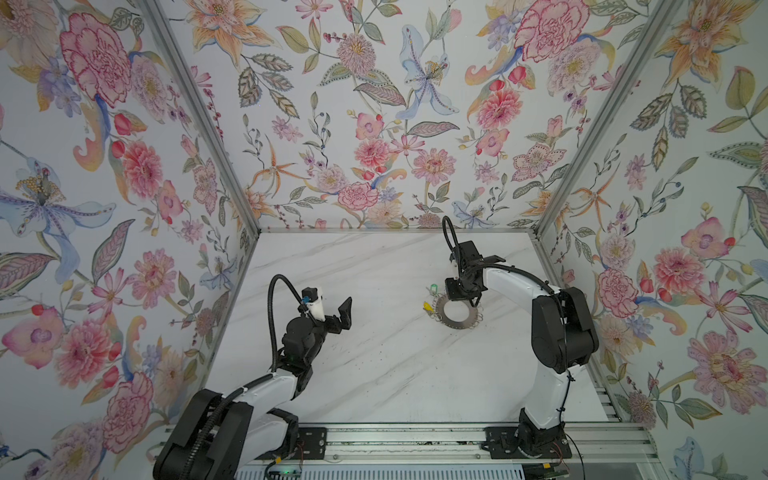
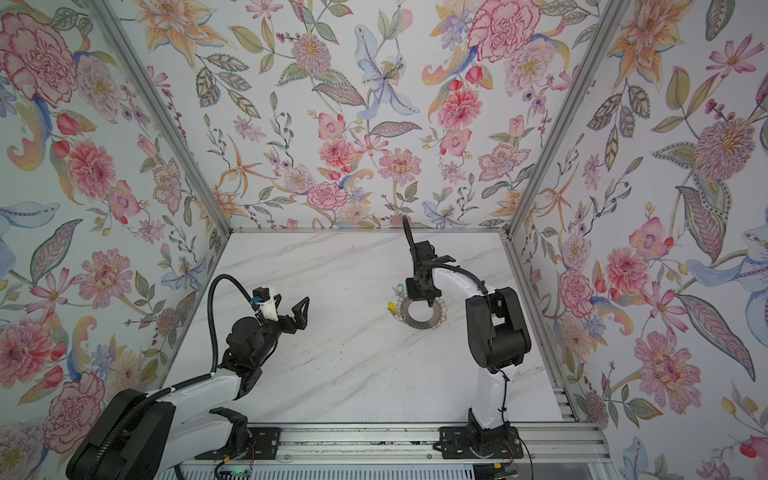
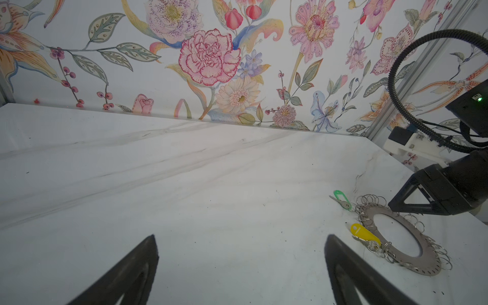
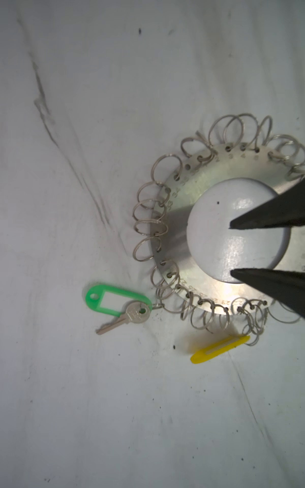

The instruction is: Remove the keys from the keyring

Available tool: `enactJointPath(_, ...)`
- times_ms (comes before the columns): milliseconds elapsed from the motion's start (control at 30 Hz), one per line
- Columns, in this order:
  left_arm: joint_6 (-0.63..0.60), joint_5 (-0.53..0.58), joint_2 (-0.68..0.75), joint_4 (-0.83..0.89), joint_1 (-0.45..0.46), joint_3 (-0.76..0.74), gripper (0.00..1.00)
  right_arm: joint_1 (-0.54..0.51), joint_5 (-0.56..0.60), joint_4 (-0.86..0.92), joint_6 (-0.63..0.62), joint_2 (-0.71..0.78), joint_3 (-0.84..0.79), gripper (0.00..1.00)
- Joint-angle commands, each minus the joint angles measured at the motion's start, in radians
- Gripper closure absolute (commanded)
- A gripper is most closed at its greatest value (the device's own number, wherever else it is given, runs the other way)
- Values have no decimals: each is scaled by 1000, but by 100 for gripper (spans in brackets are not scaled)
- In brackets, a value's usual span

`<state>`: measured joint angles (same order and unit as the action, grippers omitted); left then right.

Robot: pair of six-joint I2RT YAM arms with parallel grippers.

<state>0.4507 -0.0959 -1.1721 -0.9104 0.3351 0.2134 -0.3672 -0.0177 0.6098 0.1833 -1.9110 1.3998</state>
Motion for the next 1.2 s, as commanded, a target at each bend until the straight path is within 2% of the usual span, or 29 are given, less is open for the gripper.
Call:
enactJointPath(0,15,-11,7,-18,10,22,1,-27,-54,-18,-23,-36,33,73)
enactJointPath(233,10,-7,29,-7,11,21,1,-47,-92,-16,-21,-157,149,77)
enactJointPath(400,5,-1,41,3,11,20,1,-50,-78,-4,-13,-214,191,80)
enactJointPath(800,8,-12,22,-7,12,24,1,-48,-34,8,-31,-173,118,81)
enactJointPath(1167,8,-5,32,-5,11,20,1,-45,-11,34,-40,-128,119,79)
